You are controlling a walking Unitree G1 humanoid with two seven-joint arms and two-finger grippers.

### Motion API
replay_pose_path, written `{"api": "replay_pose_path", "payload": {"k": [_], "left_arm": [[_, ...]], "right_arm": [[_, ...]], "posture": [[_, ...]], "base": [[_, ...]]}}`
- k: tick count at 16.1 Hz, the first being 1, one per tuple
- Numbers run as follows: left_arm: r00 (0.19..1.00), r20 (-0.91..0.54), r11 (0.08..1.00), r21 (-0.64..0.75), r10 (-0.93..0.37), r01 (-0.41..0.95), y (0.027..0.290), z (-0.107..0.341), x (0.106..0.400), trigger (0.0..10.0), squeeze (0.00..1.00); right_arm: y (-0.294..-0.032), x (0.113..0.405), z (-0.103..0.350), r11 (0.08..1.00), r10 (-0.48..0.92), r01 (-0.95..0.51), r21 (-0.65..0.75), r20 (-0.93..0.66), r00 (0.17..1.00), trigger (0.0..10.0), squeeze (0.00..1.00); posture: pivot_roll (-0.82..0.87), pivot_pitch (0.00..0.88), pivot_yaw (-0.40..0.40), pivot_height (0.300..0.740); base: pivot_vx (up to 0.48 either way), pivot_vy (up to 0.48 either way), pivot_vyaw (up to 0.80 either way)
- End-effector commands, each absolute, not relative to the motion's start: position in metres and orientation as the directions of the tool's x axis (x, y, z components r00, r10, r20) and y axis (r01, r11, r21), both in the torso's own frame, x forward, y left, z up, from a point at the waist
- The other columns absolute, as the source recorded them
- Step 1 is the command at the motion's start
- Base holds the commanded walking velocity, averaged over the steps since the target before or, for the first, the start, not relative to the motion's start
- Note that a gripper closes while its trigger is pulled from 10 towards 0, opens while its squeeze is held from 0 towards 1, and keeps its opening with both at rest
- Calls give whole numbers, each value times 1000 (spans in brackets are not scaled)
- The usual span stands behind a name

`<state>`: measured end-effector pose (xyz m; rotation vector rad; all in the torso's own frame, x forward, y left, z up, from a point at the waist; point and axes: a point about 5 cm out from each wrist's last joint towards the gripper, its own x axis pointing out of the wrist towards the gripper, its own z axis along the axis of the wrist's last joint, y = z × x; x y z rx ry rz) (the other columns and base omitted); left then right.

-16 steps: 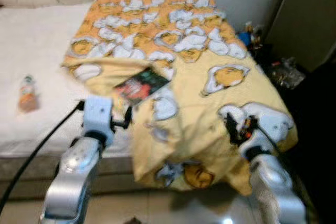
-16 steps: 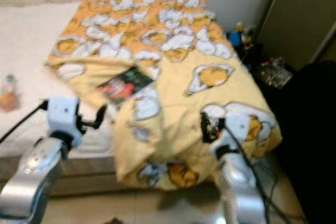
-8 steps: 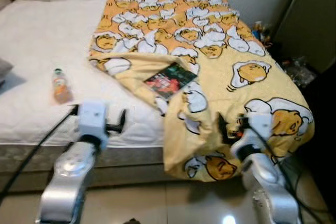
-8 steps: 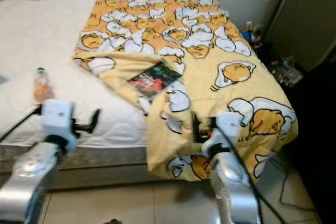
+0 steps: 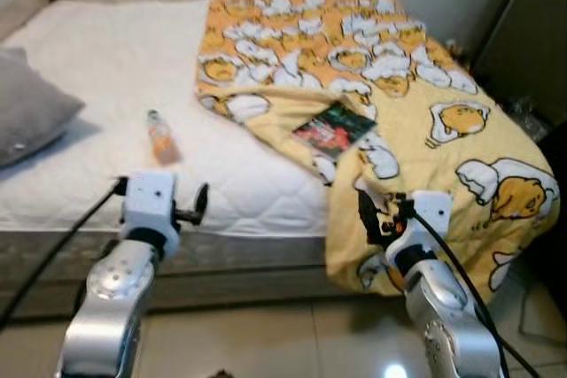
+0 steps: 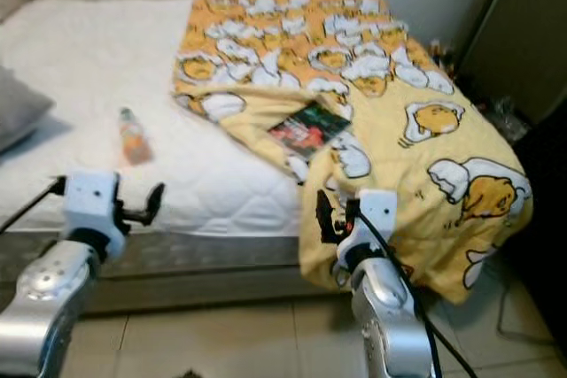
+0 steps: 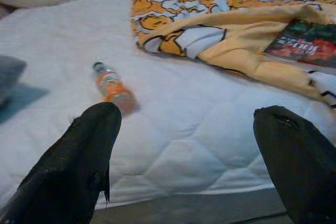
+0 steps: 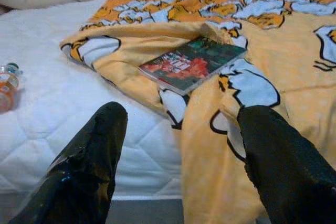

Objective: Clean up the room

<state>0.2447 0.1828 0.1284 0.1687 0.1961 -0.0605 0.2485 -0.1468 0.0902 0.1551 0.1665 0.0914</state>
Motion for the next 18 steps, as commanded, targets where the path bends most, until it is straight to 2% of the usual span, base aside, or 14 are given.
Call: {"api": "replay_pose_path", "payload": {"k": [1,18], "left_arm": [[979,-191,982,156,-73,104,175,130,246,10000,0],[979,-194,984,153,-56,87,175,128,241,10000,0]], "right_arm": [[-156,248,90,988,75,-51,147,-160,984,10000,0],[-151,249,90,986,121,-100,133,-159,980,10000,0]], "posture": [[35,0,5,740],[62,0,-20,740]], "base": [[0,394,0],[0,393,0]]}}
